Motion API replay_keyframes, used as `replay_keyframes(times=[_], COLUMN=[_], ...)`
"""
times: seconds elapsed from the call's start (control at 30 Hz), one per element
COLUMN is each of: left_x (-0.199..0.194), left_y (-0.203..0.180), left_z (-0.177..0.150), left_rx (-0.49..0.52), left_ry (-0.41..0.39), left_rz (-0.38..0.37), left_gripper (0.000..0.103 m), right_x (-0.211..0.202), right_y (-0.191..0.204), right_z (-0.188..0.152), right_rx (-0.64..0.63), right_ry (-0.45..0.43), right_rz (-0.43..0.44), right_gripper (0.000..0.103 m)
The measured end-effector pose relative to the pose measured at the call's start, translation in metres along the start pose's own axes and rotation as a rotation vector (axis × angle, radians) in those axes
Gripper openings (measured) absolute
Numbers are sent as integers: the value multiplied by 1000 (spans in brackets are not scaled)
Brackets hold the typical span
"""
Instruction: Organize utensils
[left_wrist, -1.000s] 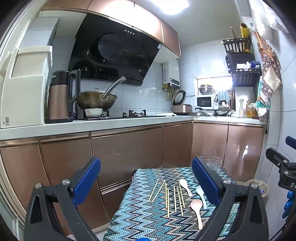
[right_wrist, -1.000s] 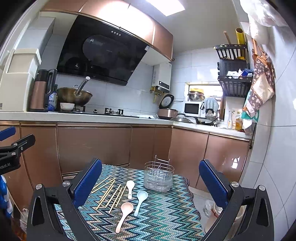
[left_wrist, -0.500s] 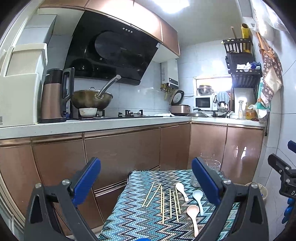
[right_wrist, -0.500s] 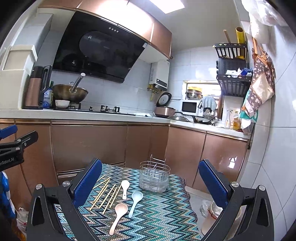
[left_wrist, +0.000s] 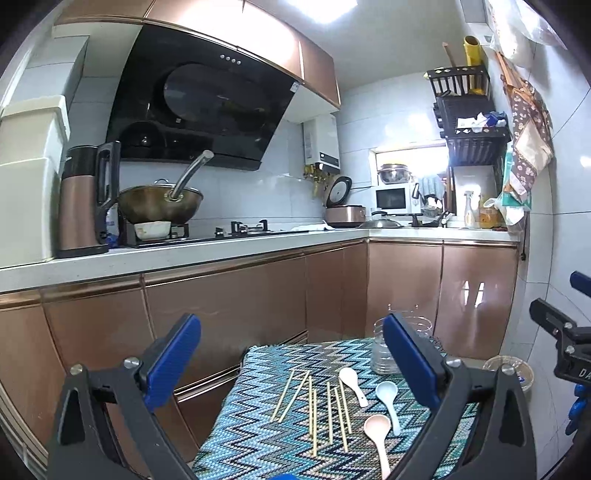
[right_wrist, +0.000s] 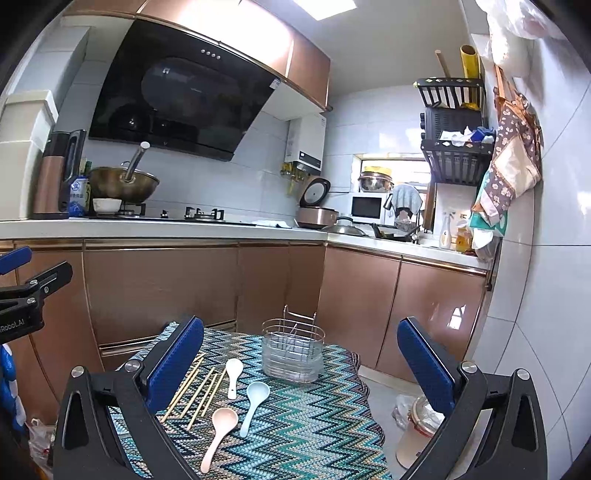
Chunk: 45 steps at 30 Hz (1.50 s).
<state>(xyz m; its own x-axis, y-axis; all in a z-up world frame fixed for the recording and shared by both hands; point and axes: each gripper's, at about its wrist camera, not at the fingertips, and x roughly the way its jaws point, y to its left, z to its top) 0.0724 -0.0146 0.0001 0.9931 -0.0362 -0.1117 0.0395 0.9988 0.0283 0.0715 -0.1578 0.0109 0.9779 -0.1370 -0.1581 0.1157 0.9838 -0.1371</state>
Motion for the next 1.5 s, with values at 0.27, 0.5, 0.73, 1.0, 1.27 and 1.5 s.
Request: replay_keyframes(times=[0.27, 0.5, 0.73, 1.0, 1.27, 1.5], left_x=[27, 84, 174, 286, 383, 448], left_y=[-4, 15, 16, 12, 6, 2], left_z=[11, 18, -16, -71, -111, -147], left_rx=[-22, -43, -12, -56, -61, -52], left_ry=[21, 104, 334, 627, 853, 1022], left_rz=[-41, 25, -130, -342, -443, -447], left_gripper=[99, 99, 99, 97, 70, 34], right_x=[24, 53, 136, 240, 324, 354], right_y=[-15, -39, -59, -53, -23, -11], right_z=[3, 5, -37, -110, -172, -188], right_rx=[7, 74, 151, 275, 369, 357], right_ry=[-1, -11, 205, 478, 702, 762], right_rz=[-6, 74, 145, 359, 571, 633], right_gripper=[103, 103, 103, 76, 38, 28])
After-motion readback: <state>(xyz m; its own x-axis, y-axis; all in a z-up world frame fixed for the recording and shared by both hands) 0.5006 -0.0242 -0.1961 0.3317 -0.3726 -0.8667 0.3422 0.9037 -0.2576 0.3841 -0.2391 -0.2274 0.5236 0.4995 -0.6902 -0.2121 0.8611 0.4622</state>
